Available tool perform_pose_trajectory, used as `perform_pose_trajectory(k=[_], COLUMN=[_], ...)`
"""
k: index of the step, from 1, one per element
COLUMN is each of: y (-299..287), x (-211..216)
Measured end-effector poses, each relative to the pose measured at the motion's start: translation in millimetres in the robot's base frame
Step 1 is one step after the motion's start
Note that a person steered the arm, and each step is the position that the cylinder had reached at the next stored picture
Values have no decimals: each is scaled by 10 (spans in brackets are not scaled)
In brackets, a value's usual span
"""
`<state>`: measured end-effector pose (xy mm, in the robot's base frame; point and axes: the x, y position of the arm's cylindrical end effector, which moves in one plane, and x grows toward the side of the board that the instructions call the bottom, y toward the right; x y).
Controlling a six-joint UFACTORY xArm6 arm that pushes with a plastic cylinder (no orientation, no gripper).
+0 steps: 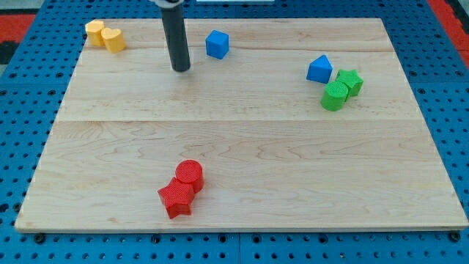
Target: Push the blue cube diagonal to the yellow heart
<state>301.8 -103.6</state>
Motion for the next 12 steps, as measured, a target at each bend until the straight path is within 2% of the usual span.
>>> perform_pose_trajectory(k=[1,2,3,4,5,6,7,8,10,11,12], y=[154,789,380,312,266,351,1052,1383,618,714,871], x=[-721,-796,-222,184,69,-469,-550,-182,215,691,1913])
